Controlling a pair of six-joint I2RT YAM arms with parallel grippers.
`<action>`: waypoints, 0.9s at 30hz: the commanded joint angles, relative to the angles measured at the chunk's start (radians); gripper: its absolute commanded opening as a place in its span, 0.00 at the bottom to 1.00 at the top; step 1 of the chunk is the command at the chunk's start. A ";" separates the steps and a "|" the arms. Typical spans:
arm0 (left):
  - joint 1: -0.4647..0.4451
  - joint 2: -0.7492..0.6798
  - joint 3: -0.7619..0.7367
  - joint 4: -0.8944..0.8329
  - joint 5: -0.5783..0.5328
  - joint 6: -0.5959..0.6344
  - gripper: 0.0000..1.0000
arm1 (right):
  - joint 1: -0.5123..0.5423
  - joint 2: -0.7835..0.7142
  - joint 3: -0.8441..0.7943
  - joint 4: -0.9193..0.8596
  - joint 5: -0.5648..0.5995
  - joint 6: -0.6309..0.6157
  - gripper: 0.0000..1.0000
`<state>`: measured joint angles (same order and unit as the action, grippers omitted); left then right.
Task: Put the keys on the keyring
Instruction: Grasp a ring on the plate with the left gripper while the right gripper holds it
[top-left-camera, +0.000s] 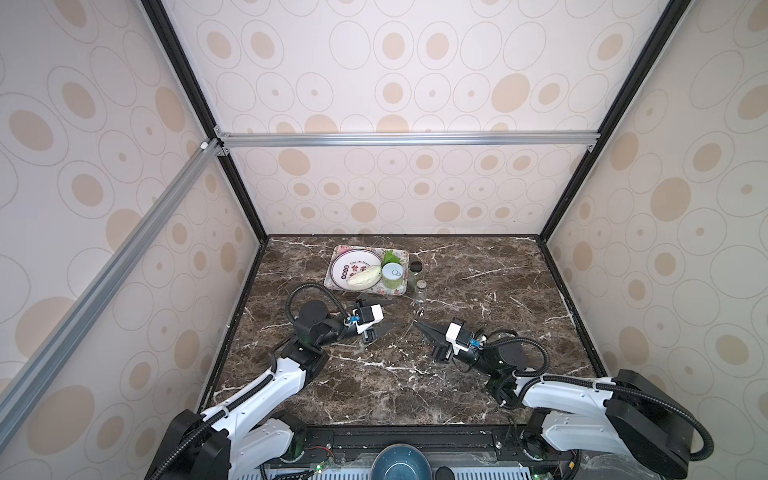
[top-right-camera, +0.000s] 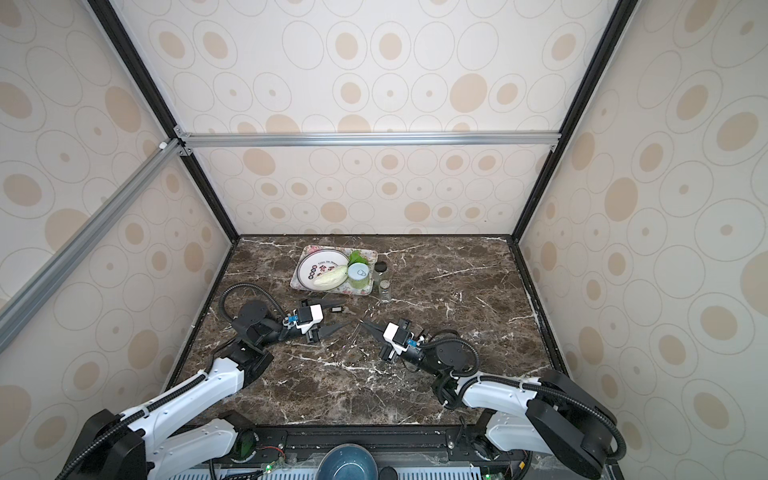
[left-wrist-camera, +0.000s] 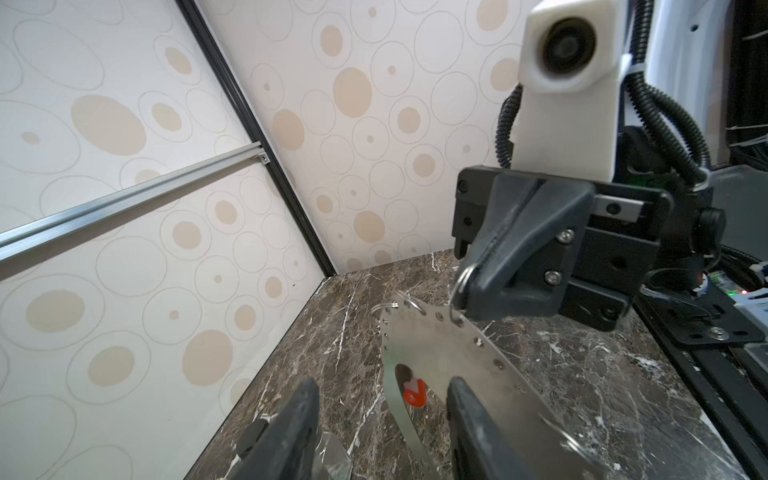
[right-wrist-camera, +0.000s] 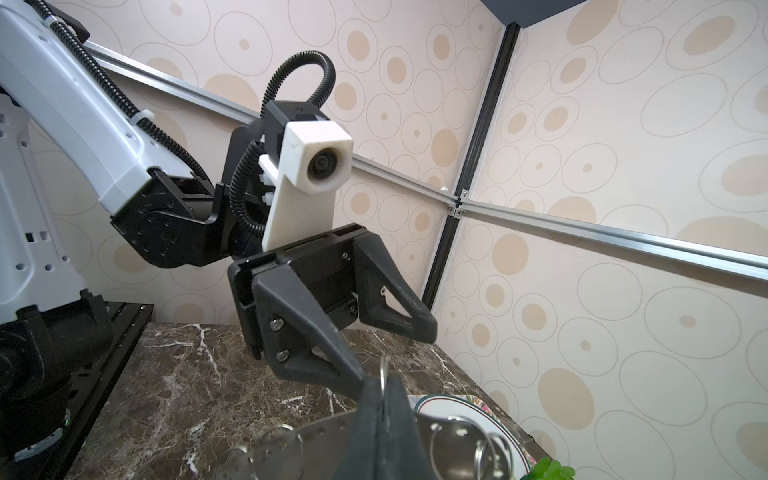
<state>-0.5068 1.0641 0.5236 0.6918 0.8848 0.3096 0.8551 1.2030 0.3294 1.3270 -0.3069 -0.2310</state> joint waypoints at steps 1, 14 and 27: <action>-0.031 0.020 0.076 -0.116 0.040 0.102 0.49 | -0.010 -0.034 -0.007 0.012 0.009 -0.025 0.00; -0.094 0.075 0.162 -0.288 0.021 0.200 0.37 | -0.010 -0.022 -0.016 -0.012 -0.041 -0.047 0.00; -0.094 0.065 0.174 -0.301 -0.015 0.162 0.33 | -0.008 -0.088 -0.095 -0.076 -0.008 -0.068 0.00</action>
<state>-0.5957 1.1423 0.6460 0.4007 0.8745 0.4744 0.8513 1.1519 0.2577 1.2423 -0.3313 -0.2794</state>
